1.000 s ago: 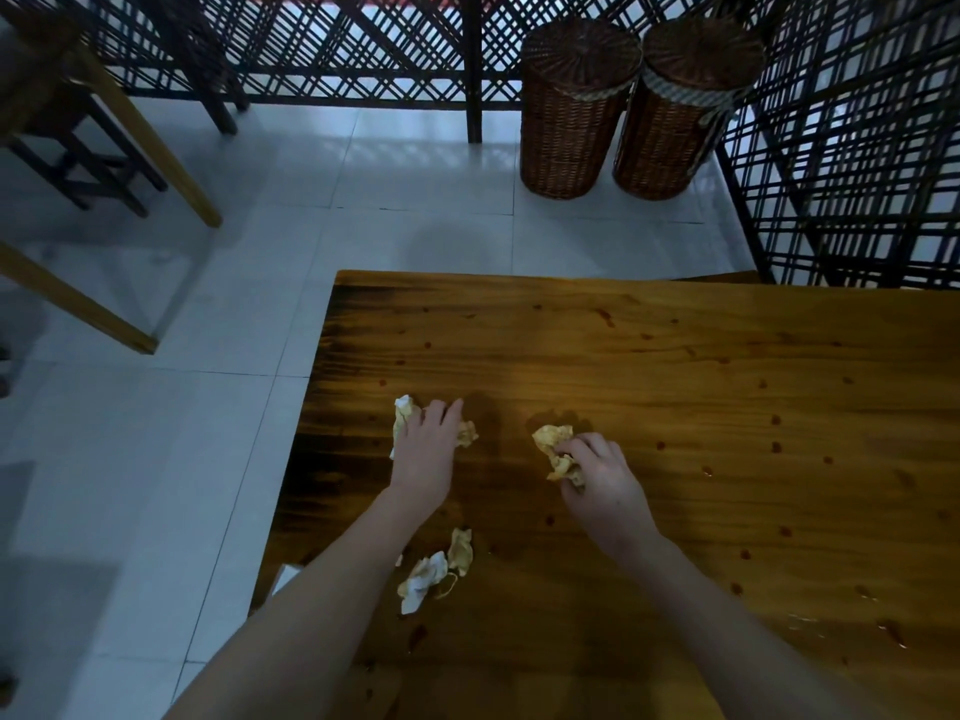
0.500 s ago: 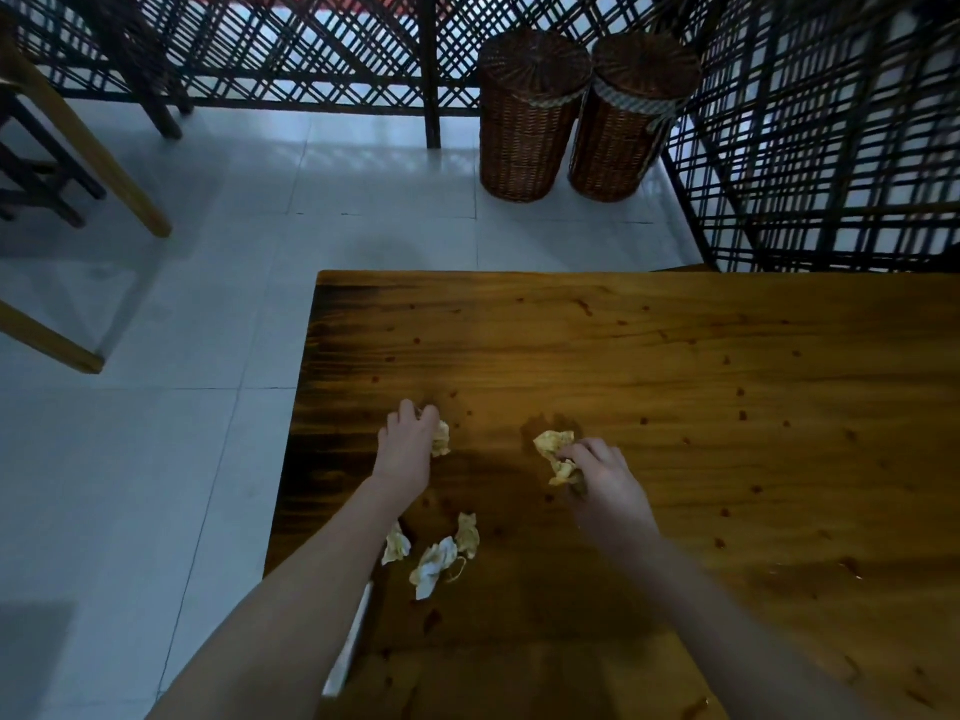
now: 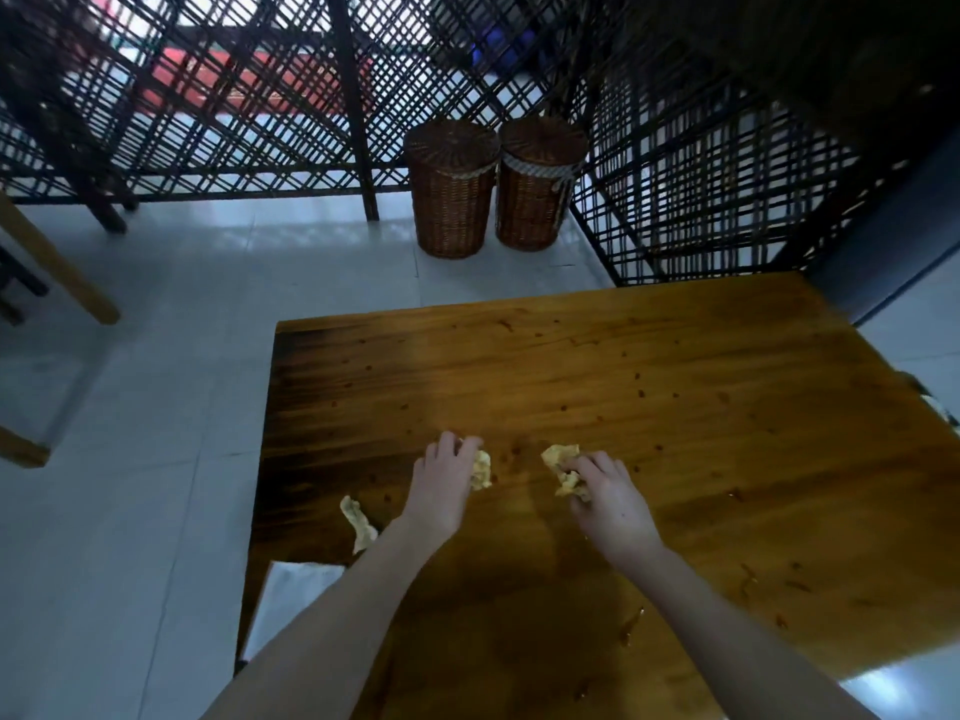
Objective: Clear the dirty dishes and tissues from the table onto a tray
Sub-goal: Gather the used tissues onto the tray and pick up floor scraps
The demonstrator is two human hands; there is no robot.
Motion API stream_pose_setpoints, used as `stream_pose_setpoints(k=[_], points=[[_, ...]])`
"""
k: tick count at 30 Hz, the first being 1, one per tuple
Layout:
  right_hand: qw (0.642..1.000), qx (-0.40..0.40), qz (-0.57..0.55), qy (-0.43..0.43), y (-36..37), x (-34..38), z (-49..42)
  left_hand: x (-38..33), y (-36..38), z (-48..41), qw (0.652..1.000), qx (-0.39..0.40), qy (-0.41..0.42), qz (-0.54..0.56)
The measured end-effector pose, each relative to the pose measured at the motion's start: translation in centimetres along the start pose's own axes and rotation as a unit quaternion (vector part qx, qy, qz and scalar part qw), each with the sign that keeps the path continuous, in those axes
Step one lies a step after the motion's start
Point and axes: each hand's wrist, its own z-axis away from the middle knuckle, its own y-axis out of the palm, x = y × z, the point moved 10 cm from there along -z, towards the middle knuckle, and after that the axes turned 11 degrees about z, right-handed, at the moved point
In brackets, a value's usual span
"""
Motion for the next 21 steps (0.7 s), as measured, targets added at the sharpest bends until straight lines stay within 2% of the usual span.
stream_pose_setpoints(k=[8, 15, 21], points=[[0.996, -0.035, -0.019, 0.076, -2.6, -10.3, 6.9, -11.4, 5.0, 1.8, 0.996, 0.041, 0.070, -0.029], [0.990, -0.046, -0.036, 0.132, -3.5, -22.4, 16.2, -23.7, 12.4, 5.2, 0.989, 0.093, 0.109, -0.032], [0.979, -0.065, -0.037, 0.189, -5.4, -32.7, 25.0, -34.6, 18.8, 8.1, 0.984, 0.102, 0.145, -0.033]])
